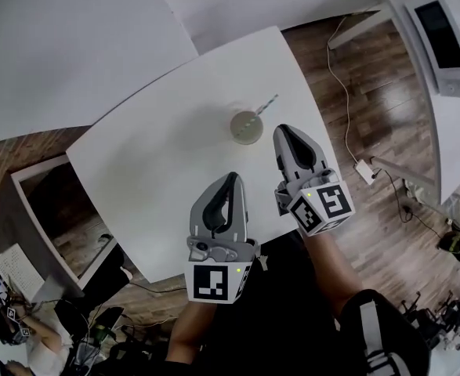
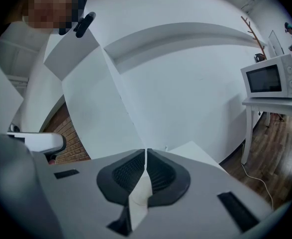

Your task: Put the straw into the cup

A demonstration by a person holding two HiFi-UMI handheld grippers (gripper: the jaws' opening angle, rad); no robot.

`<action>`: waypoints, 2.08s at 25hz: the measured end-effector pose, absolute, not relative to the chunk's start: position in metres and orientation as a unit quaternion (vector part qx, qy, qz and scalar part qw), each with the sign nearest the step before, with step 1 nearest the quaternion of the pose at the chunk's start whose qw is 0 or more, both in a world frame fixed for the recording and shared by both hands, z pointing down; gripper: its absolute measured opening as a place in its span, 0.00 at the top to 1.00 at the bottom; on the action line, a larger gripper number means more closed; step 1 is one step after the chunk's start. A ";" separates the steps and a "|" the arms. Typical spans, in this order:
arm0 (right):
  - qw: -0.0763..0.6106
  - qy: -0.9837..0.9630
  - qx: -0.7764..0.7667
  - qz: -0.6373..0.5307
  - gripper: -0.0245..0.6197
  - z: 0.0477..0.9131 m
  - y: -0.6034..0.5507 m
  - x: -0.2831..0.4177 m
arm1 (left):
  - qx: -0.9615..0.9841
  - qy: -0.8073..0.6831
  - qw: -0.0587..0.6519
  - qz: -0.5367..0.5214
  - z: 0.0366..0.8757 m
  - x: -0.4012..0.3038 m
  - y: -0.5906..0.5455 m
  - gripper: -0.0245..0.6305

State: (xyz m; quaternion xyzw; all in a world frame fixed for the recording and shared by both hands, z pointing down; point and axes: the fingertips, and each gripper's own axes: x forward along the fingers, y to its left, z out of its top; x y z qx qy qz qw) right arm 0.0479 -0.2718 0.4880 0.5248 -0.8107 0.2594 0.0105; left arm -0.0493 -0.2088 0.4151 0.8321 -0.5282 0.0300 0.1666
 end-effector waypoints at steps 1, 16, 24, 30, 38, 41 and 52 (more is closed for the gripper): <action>0.007 -0.811 0.526 0.256 0.94 0.481 -0.268 0.048 | 0.833 -0.528 0.163 0.029 0.410 -0.050 -0.206 0.96; -0.020 -0.839 0.524 0.146 0.95 0.353 -0.191 0.046 | 0.845 -0.526 0.100 0.009 0.334 -0.064 -0.152 0.96; -0.019 -0.838 0.526 0.145 0.95 0.341 -0.155 0.041 | 0.843 -0.531 0.090 0.002 0.326 -0.065 -0.133 0.96; -0.010 -0.845 0.515 0.144 0.95 0.339 -0.153 0.029 | 0.844 -0.528 0.094 -0.009 0.325 -0.062 -0.131 0.96; -0.007 -0.846 0.515 0.139 0.95 0.340 -0.158 0.025 | 0.838 -0.539 0.091 -0.009 0.324 -0.066 -0.136 0.96; -0.006 -0.847 0.514 0.139 0.95 0.341 -0.159 0.023 | 0.837 -0.540 0.090 -0.012 0.325 -0.067 -0.139 0.96; -0.011 -0.849 0.511 0.136 0.95 0.338 -0.164 0.017 | 0.834 -0.543 0.096 -0.015 0.325 -0.073 -0.146 0.96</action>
